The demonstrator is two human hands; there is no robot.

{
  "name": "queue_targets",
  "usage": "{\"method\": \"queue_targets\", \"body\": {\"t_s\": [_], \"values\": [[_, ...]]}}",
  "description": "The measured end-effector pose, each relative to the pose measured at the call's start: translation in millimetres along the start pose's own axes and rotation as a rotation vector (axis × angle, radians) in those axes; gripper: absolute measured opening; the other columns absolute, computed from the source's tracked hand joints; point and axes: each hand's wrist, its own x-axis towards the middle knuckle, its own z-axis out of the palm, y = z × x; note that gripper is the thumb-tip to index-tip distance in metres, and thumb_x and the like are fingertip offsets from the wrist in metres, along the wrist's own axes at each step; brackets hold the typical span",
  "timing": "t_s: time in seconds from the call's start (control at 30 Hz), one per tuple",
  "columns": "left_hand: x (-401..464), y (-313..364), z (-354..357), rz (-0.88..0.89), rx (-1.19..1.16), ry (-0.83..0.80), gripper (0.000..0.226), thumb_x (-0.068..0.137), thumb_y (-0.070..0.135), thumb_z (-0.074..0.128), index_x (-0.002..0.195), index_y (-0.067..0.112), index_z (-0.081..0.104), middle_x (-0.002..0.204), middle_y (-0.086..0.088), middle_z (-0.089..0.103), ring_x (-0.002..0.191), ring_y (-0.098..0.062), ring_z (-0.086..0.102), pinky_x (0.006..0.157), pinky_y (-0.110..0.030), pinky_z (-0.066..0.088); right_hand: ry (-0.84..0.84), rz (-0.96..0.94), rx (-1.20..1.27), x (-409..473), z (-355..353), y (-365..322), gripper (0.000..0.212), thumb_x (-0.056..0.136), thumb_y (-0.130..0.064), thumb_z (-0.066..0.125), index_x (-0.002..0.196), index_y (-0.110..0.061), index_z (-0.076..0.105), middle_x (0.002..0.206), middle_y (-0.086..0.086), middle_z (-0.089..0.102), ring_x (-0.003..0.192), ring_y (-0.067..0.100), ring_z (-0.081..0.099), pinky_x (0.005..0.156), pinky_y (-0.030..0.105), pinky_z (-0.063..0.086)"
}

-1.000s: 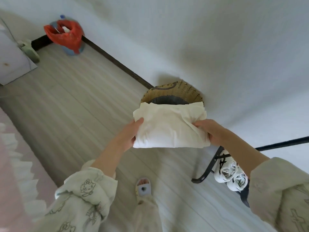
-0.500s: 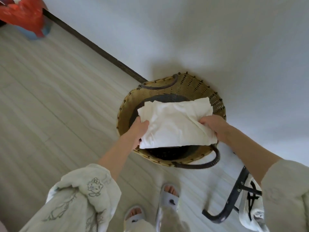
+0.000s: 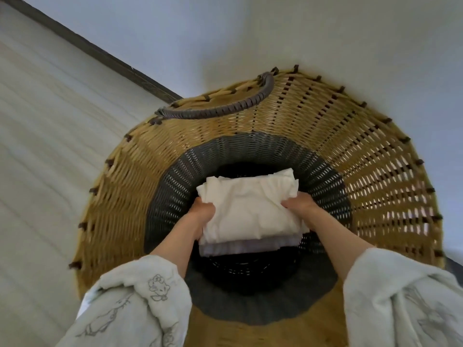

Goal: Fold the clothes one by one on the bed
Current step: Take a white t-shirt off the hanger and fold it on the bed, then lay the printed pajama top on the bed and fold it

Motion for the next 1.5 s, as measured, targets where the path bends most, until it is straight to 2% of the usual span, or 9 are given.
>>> {"method": "queue_targets", "body": {"t_s": [0.13, 0.27, 0.47, 0.73, 0.93, 1.1, 1.27, 1.43, 1.5], "values": [[37, -19, 13, -0.057, 0.147, -0.032, 0.057, 0.093, 0.013, 0.034, 0.148, 0.018, 0.016, 0.143, -0.011, 0.039, 0.126, -0.032, 0.043, 0.099, -0.041, 0.043, -0.004, -0.041, -0.099, 36, 20, 17, 0.036, 0.093, -0.015, 0.049, 0.127, -0.002, 0.050, 0.130, 0.016, 0.053, 0.119, 0.032, 0.050, 0.097, 0.033, 0.040], [46, -40, 18, -0.119, 0.253, -0.032, 0.062, 0.090, 0.017, 0.038, 0.148, 0.020, 0.015, 0.137, -0.013, 0.046, 0.120, -0.033, 0.049, 0.096, -0.045, 0.048, -0.031, -0.040, -0.147, 50, 32, 32, 0.052, 0.093, -0.020, 0.051, 0.140, -0.006, 0.035, 0.140, 0.014, 0.045, 0.127, 0.031, 0.043, 0.103, 0.031, 0.036], [5, -6, 0, 0.059, 0.505, 0.103, 0.052, 0.093, 0.014, 0.041, 0.141, 0.001, 0.024, 0.138, -0.020, 0.044, 0.124, -0.035, 0.046, 0.099, -0.037, 0.041, 0.054, -0.056, -0.372, 17, 16, 17, 0.062, 0.094, -0.028, 0.047, 0.145, -0.007, 0.019, 0.144, 0.019, 0.034, 0.130, 0.036, 0.038, 0.105, 0.040, 0.037], [-187, 48, -44, 0.417, 0.815, -0.120, 0.033, 0.100, 0.019, 0.033, 0.124, 0.009, 0.052, 0.120, -0.014, 0.059, 0.108, -0.031, 0.055, 0.088, -0.037, 0.046, -0.091, -0.411, -0.861, -165, -47, -36, 0.039, 0.098, -0.027, 0.039, 0.133, -0.009, 0.044, 0.134, 0.014, 0.046, 0.120, 0.032, 0.047, 0.099, 0.042, 0.041], [-353, 101, -91, 0.596, 0.898, -0.088, 0.031, 0.100, 0.017, 0.031, 0.112, 0.008, 0.059, 0.105, -0.012, 0.067, 0.092, -0.027, 0.063, 0.082, -0.040, 0.051, -0.070, -0.525, -0.775, -324, -124, -85, 0.028, 0.096, -0.022, 0.038, 0.102, -0.002, 0.057, 0.111, 0.015, 0.062, 0.103, 0.032, 0.059, 0.087, 0.040, 0.047], [-493, 152, -133, 0.761, 0.891, -0.005, 0.022, 0.100, 0.021, 0.031, 0.096, 0.015, 0.052, 0.100, -0.009, 0.061, 0.084, -0.019, 0.056, 0.080, -0.031, 0.049, -0.025, -0.568, -0.773, -462, -198, -128, 0.042, 0.098, -0.028, 0.039, 0.113, 0.004, 0.061, 0.115, 0.020, 0.062, 0.107, 0.033, 0.058, 0.094, 0.042, 0.046], [-626, 158, -164, 0.952, 0.798, 0.038, 0.029, 0.099, 0.022, 0.034, 0.113, 0.012, 0.057, 0.105, -0.004, 0.063, 0.094, -0.018, 0.057, 0.085, -0.029, 0.047, 0.174, -0.611, -0.595, -603, -244, -124, 0.039, 0.099, -0.028, 0.040, 0.121, 0.000, 0.057, 0.123, 0.015, 0.059, 0.111, 0.029, 0.056, 0.094, 0.034, 0.044], [-725, 129, -160, 1.049, 0.856, -0.066, 0.022, 0.098, 0.023, 0.042, 0.111, 0.017, 0.059, 0.074, 0.010, 0.059, 0.064, -0.002, 0.054, 0.059, -0.014, 0.040, 0.192, -0.583, -0.551, -714, -258, -74, 0.035, 0.097, -0.032, 0.044, 0.124, -0.012, 0.055, 0.125, 0.006, 0.058, 0.113, 0.023, 0.054, 0.097, 0.033, 0.042], [-763, 118, -147, 1.094, 0.871, -0.099, 0.023, 0.099, 0.023, 0.042, 0.113, 0.014, 0.059, 0.079, 0.008, 0.061, 0.064, -0.001, 0.054, 0.058, -0.013, 0.039, 0.206, -0.561, -0.535, -755, -270, -48, 0.034, 0.097, -0.032, 0.045, 0.122, -0.013, 0.057, 0.122, 0.005, 0.059, 0.103, 0.020, 0.055, 0.095, 0.031, 0.043]]}}
